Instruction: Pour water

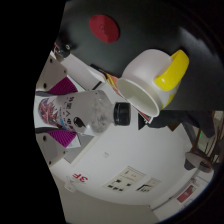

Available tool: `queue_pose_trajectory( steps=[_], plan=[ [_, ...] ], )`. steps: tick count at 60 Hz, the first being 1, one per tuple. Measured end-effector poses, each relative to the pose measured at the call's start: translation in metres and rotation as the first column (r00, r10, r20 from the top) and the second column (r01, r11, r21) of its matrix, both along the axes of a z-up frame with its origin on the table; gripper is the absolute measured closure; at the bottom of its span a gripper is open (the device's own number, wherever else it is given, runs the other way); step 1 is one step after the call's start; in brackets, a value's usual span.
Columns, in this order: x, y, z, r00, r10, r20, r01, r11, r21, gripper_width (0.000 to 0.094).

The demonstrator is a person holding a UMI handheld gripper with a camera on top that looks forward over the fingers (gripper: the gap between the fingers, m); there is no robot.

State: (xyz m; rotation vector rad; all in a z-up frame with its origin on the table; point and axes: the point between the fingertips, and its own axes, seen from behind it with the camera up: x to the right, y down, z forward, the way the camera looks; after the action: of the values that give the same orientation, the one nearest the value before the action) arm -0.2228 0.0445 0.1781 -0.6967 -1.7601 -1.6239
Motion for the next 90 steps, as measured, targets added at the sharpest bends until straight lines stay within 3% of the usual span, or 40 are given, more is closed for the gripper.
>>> queue_pose_trajectory(
  steps=[11,19,23,34,39,42,56,67,69,76,83,85,89,90],
  plan=[
    [0.005,-0.009,0.014,0.990,-0.002,-0.138,0.001,1.000,-0.007,0.0533],
    [0.020,-0.017,0.053,0.895,-0.047,-0.444,0.039,0.999,-0.029,0.0534],
    [0.031,-0.023,0.072,0.773,-0.082,-0.629,0.067,0.997,-0.047,0.0534],
    [0.040,-0.041,0.080,0.194,-0.197,-0.961,0.014,0.980,-0.198,0.0533],
    [0.052,-0.045,0.060,-0.159,-0.310,-0.937,-0.098,0.950,-0.298,0.0530],
    [0.043,-0.052,0.037,-0.292,-0.352,-0.889,-0.129,0.936,-0.328,0.0529],
    [0.062,-0.044,-0.066,-0.513,-0.437,-0.739,-0.154,0.894,-0.421,0.0531],
    [0.073,-0.038,-0.128,-0.580,-0.454,-0.677,-0.141,0.874,-0.465,0.0512],
    [0.073,-0.036,-0.127,-0.583,-0.431,-0.689,-0.145,0.889,-0.435,0.0526],
    [0.071,-0.037,-0.126,-0.589,-0.403,-0.701,-0.132,0.903,-0.409,0.0520],
    [0.073,-0.037,-0.127,-0.588,-0.418,-0.692,-0.124,0.893,-0.433,0.0388],
    [0.074,-0.038,-0.133,-0.585,-0.442,-0.680,-0.117,0.876,-0.468,0.0329],
    [0.079,-0.045,-0.140,-0.595,-0.475,-0.649,-0.097,0.843,-0.529,0.0084],
    [0.081,-0.047,-0.140,-0.601,-0.472,-0.645,-0.087,0.841,-0.535,0.0106]
  ],
)
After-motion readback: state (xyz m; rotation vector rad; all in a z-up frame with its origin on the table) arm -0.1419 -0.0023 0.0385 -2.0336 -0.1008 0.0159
